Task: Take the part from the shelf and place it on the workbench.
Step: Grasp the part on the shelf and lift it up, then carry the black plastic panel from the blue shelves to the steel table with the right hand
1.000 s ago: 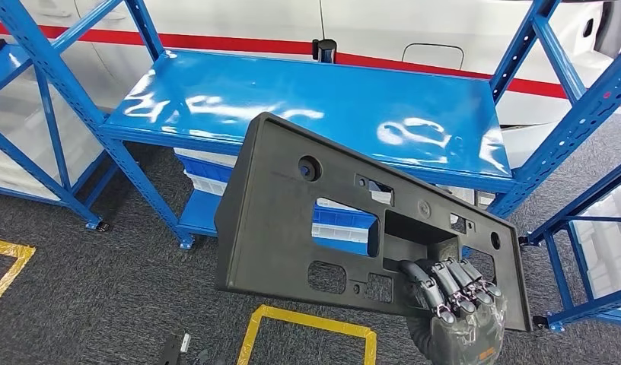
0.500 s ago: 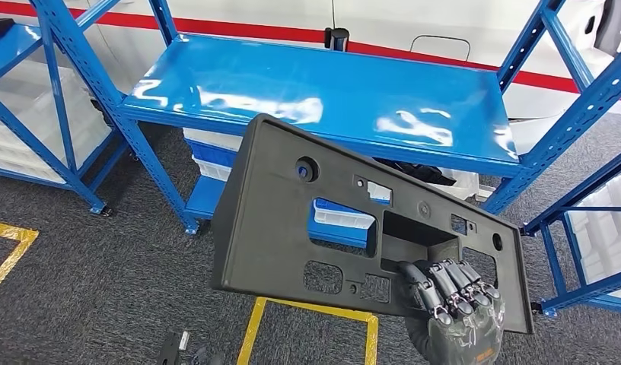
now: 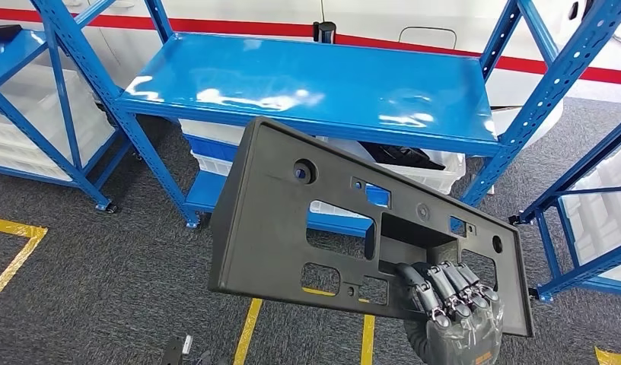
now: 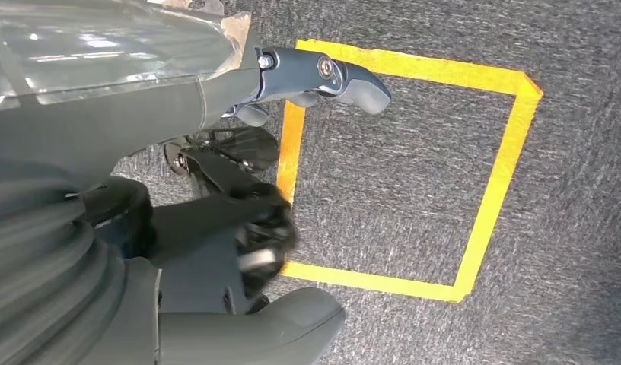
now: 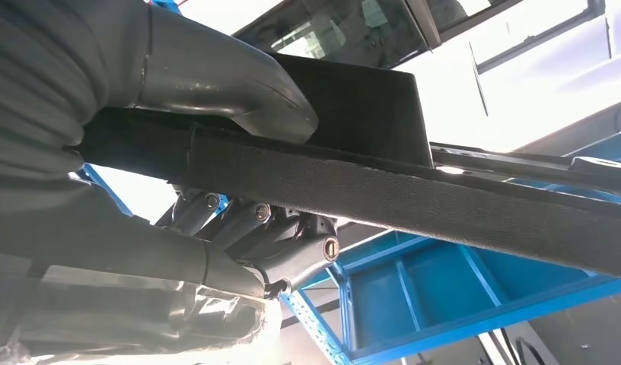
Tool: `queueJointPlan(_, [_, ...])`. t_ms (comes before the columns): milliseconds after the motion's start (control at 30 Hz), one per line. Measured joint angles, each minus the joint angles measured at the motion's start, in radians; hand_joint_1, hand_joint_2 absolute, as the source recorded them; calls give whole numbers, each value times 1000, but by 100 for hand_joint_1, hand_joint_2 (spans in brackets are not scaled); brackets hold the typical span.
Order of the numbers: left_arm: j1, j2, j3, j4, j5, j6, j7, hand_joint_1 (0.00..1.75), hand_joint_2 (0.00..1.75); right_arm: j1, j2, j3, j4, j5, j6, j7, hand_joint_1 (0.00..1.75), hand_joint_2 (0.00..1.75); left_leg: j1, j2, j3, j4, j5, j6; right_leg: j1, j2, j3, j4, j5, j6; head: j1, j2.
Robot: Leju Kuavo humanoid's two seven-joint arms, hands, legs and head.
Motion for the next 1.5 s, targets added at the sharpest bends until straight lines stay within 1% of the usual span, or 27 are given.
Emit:
queueJointPlan(67, [0, 0, 2, -1, 1, 0, -3, 0, 175, 0, 0, 0, -2, 0, 0, 0, 175, 175, -3, -3, 80, -126, 22, 10, 2, 0, -11, 9, 3, 6, 1, 0])
queueJointPlan(133, [0, 0, 4, -2, 3, 0, -6, 0, 175, 0, -1, 0, -5, -1, 0, 0, 175, 175, -9, -5, 103, -175, 19, 18, 4, 0, -20, 12, 12, 19, 1, 0])
queueJointPlan(233, [1, -1, 6, -2, 7, 1, -7, 0, 175, 2, -4, 0, -14, -2, 0, 0, 175, 175, -9, -1, 89, -191, 39, 39, 6, 0, -38, 25, 9, 38, 1, 0])
queueJointPlan(300, [0, -3, 8, -3, 8, 1, -7, 0, 175, 5, -7, 0, -20, -3, 0, 0, 175, 175, -5, 4, 73, -199, 58, 55, 6, 1, -72, 97, -46, 33, 6, 0])
queueJointPlan(367, [1, -5, 10, -3, 10, 1, -7, 0, 175, 8, -11, 0, -22, -4, 0, -1, 175, 175, -8, 6, 50, -198, 74, 60, 4, 3, -120, 224, -116, 27, 11, 0])
queueJointPlan(400, [2, -5, 12, -3, 10, 2, -7, 0, 175, 9, -13, 0, -22, -6, 0, -2, 175, 175, -9, 8, 39, -198, 83, 59, 2, 3, -132, 273, -132, 31, 11, 0])
queueJointPlan(433, [2, -6, 14, -3, 11, 2, -7, 0, 175, 10, -14, 0, -22, -8, 0, -2, 175, 175, -9, 9, 27, -198, 91, 58, 1, 3, -128, 290, -131, 39, 11, 0])
queueJointPlan(467, [3, -6, 16, -3, 11, 2, -6, 0, 175, 11, -15, 0, -22, -9, 0, -3, 175, 175, -9, 9, 17, -197, 100, 56, -1, 3, -104, 267, -112, 50, 12, 0])
queueJointPlan(533, [3, -7, 20, -3, 11, 3, -6, 0, 175, 10, -16, 0, -22, -12, 0, -3, 175, 175, -9, 9, 0, -195, 115, 49, -5, 2, -12, 129, -66, 65, 12, 0])
queueJointPlan(600, [4, -7, 23, -3, 12, 4, -6, 0, 175, 10, -16, 0, -22, -15, 0, -5, 175, 175, -11, 8, -11, -190, 128, 38, -2, 5, 60, 5, -51, 60, 11, 0])
queueJointPlan(667, [5, -8, 25, -3, 12, 5, -6, 0, 175, 10, -16, 0, -22, -16, 0, -6, 175, 175, -13, 7, -16, -189, 141, 27, 6, 7, 67, -25, -50, 48, 9, 0])
queueJointPlan(700, [6, -8, 27, -3, 12, 6, -6, 0, 175, 10, -16, -1, -23, -16, 0, -6, 175, 175, -11, 7, -18, -188, 145, 21, 1, 7, 58, -23, -44, 39, 9, 0])
queueJointPlan(767, [9, -8, 29, -3, 11, 8, -5, 0, 175, 11, -16, -1, -25, -14, 0, -6, 175, 175, -7, 3, -33, -159, 107, 11, -7, 5, 45, -22, -29, 16, 4, 0])
queueJointPlan(833, [11, -7, 31, -3, 11, 8, -5, 0, 175, 17, -16, -2, -31, -13, 0, -6, 175, 175, -2, 0, -66, -57, 11, 0, -8, 2, 28, -22, -11, -3, 0, 0])
queueJointPlan(900, [12, -7, 33, -3, 10, 8, -5, 0, 175, 24, -17, -2, -36, -13, 0, -6, 175, 175, 1, 0, -95, 71, -60, -7, -5, 0, 10, -20, 7, -6, -2, 0])
queueJointPlan(933, [12, -7, 33, -3, 10, 9, -4, 0, 175, 28, -17, -2, -38, -13, 0, -6, 175, 175, 2, 0, -93, 103, -65, -9, -3, 0, 0, -17, 15, -5, -1, 0])
queueJointPlan(967, [12, -7, 33, -3, 10, 9, -4, 0, 175, 30, -18, -2, -39, -13, 0, -6, 175, 175, 2, 0, -70, 93, -50, -8, -2, 0, -11, -14, 21, -3, -2, 0])
queueJointPlan(1033, [12, -7, 33, -3, 10, 9, -4, 0, 175, 34, -19, -2, -42, -13, 0, -5, 175, 175, 2, -1, 25, -31, -4, -1, -2, 1, -27, -4, 29, 2, -2, 0])
queueJointPlan(1100, [11, -7, 33, -3, 10, 10, -4, 0, 175, 35, -19, -2, -47, -13, 0, -5, 175, 175, -1, -4, 109, -159, 12, 9, 2, 1, -37, 2, 36, 12, -1, 0])
queueJointPlan(1133, [11, -7, 33, -3, 10, 10, -4, 0, 175, 35, -20, -2, -49, -13, 0, -5, 175, 175, -4, -5, 126, -190, 12, 15, 3, 1, -40, 3, 41, 19, -1, 0])
queueJointPlan(1200, [12, -7, 34, -3, 10, 10, -4, 0, 175, 36, -20, -3, -54, -13, 0, -5, 175, 175, -8, -4, 120, -199, 21, 28, 6, 0, -46, 2, 52, 36, -1, 0])
queueJointPlan(1267, [10, -8, 34, -3, 10, 10, -4, 0, 175, 38, -21, -2, -57, -13, 0, -4, 175, 175, -7, 1, 106, -209, 41, 47, 6, 2, -66, 24, 33, 41, 1, 0])
queueJointPlan(1333, [10, -9, 34, -3, 10, 10, -4, 0, 175, 39, -22, -2, -59, -14, 0, -4, 175, 175, -7, 6, 85, -214, 62, 60, 4, 3, -107, 114, -36, 33, 4, 0])
queueJointPlan(1400, [11, -9, 34, -3, 10, 10, -3, 0, 175, 40, -24, -2, -60, -14, 0, -3, 175, 175, -8, 9, 59, -213, 80, 62, 3, 4, -145, 244, -105, 30, 6, 0])
queueJointPlan(1433, [11, -9, 34, -3, 10, 10, -3, 0, 175, 40, -25, -2, -60, -14, 0, -3, 175, 175, -9, 10, 46, -212, 89, 61, 2, 4, -149, 283, -116, 35, 6, 0])
queueJointPlan(1467, [11, -9, 34, -3, 10, 10, -3, 0, 175, 40, -25, -2, -60, -14, 0, -3, 175, 175, -9, 11, 33, -211, 98, 60, 2, 4, -134, 286, -108, 44, 7, 0])
queueJointPlan(1500, [11, -9, 34, -3, 10, 10, -3, 0, 175, 40, -26, -2, -60, -14, 0, -3, 175, 175, -9, 12, 23, -209, 106, 58, 2, 3, -99, 247, -86, 53, 7, 0])
